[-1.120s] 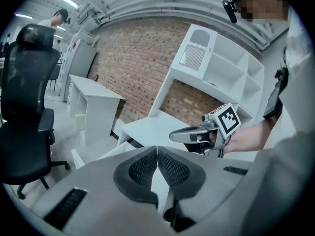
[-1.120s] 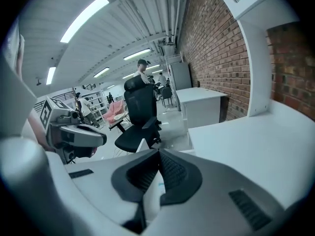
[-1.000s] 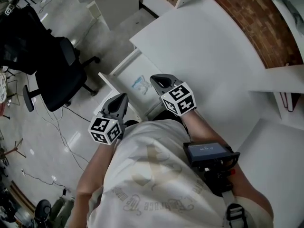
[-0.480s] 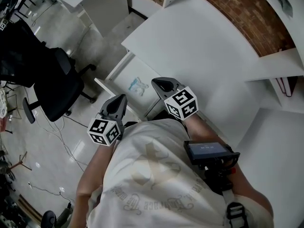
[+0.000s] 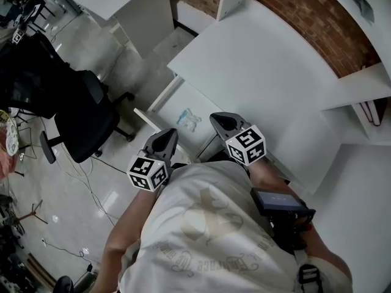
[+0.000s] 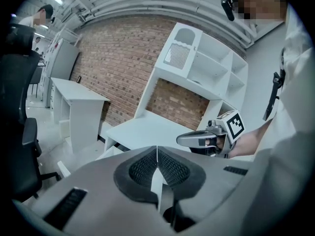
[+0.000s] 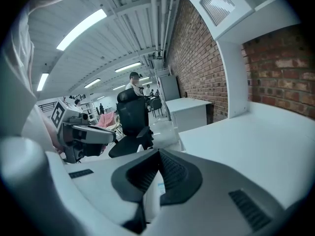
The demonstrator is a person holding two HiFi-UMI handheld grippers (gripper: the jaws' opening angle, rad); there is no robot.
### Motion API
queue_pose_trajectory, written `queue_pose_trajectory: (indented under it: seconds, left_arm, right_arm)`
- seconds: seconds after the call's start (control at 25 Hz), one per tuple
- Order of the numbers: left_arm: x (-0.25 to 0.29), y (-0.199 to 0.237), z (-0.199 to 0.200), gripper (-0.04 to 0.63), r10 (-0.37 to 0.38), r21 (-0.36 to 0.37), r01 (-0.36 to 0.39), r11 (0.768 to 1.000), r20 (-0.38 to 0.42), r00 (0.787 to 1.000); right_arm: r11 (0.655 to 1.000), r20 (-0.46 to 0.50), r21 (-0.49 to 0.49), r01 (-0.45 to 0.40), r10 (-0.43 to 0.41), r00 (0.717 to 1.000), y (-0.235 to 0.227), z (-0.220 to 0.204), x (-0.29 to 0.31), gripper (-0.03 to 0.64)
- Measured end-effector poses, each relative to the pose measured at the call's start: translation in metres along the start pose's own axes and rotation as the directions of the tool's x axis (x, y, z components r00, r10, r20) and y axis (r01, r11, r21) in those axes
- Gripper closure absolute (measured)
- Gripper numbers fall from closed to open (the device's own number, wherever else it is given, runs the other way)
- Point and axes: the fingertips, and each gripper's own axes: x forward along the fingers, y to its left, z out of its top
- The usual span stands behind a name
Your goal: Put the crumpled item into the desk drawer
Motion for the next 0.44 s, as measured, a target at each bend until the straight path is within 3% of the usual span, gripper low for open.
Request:
queue_pose_trajectory:
  seconds: [0.44]
  left_arm:
    - [-0.0002, -0.0020, -0.0033, 0.572, -0.018, 0.014, 0.018, 1.000, -0.012, 1.000]
  right_arm:
    - [1.000, -0.003, -0.003, -0.004, 0.004, 1.000, 0.0092, -0.0059, 0.0004, 0.594]
